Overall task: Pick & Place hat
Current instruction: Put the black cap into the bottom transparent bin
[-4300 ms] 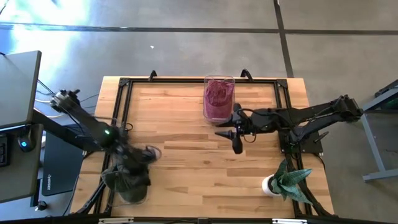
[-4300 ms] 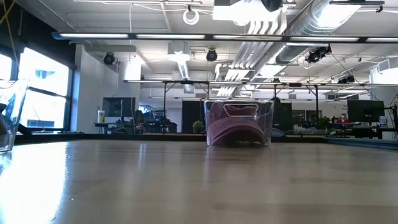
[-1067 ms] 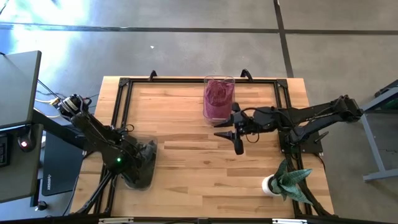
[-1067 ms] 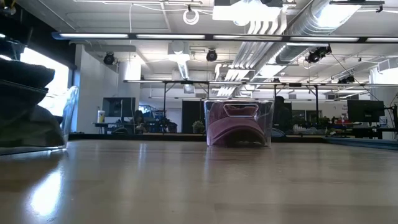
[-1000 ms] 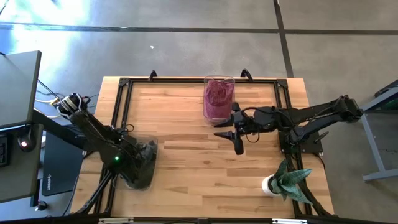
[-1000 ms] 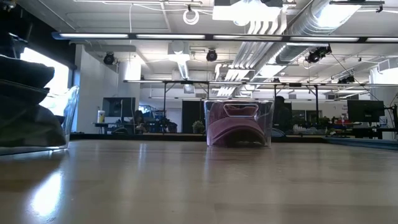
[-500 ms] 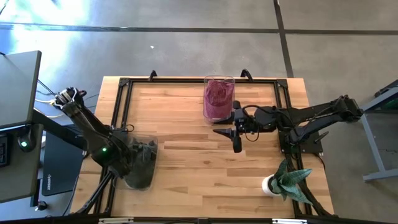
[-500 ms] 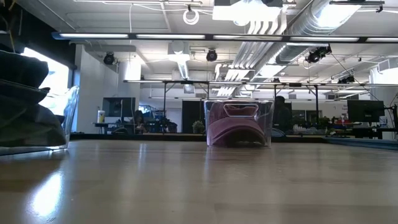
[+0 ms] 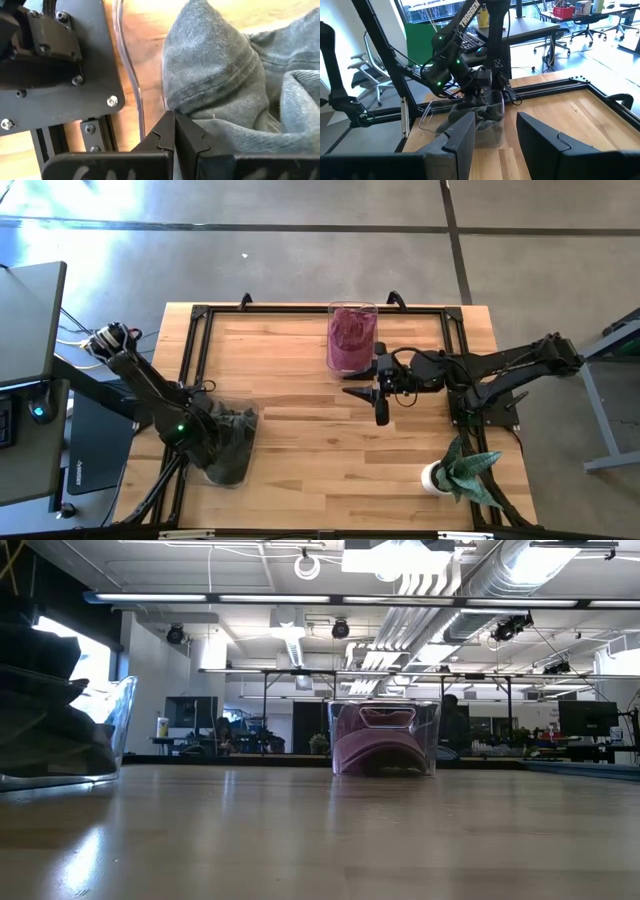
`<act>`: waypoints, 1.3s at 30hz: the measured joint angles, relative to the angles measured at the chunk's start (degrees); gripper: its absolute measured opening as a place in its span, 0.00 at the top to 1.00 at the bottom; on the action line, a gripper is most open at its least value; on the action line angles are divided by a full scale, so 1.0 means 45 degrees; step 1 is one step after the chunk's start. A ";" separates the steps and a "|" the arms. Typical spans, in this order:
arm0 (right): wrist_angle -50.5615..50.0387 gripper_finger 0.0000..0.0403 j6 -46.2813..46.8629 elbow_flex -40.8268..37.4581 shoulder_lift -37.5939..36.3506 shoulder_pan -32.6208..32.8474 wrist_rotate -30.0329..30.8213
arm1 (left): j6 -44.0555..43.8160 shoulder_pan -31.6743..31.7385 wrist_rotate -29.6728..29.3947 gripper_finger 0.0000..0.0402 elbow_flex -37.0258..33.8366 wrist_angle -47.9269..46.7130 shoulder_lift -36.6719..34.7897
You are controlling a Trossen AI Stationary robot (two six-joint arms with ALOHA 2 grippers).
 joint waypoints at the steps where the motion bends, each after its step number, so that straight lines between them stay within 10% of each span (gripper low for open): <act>1: 0.0000 0.65 0.0000 0.0000 0.0000 0.0000 0.0005 | 0.0000 0.0000 0.0012 1.00 -0.0007 0.0010 0.0096; 21: 0.0049 0.65 -0.0032 0.0000 0.0000 0.0000 0.0199 | 0.0555 0.0000 0.0571 1.00 0.4685 -0.3355 -0.0470; 28: 0.0046 0.65 -0.0333 0.0000 0.0005 0.0000 0.0151 | 0.3991 0.0050 -0.2822 1.00 0.6212 0.0202 -0.0497; 39: -0.0286 0.65 -0.0335 0.0000 0.0010 0.0002 -0.0462 | 0.5121 0.2572 -0.2586 1.00 0.5153 0.1488 0.1815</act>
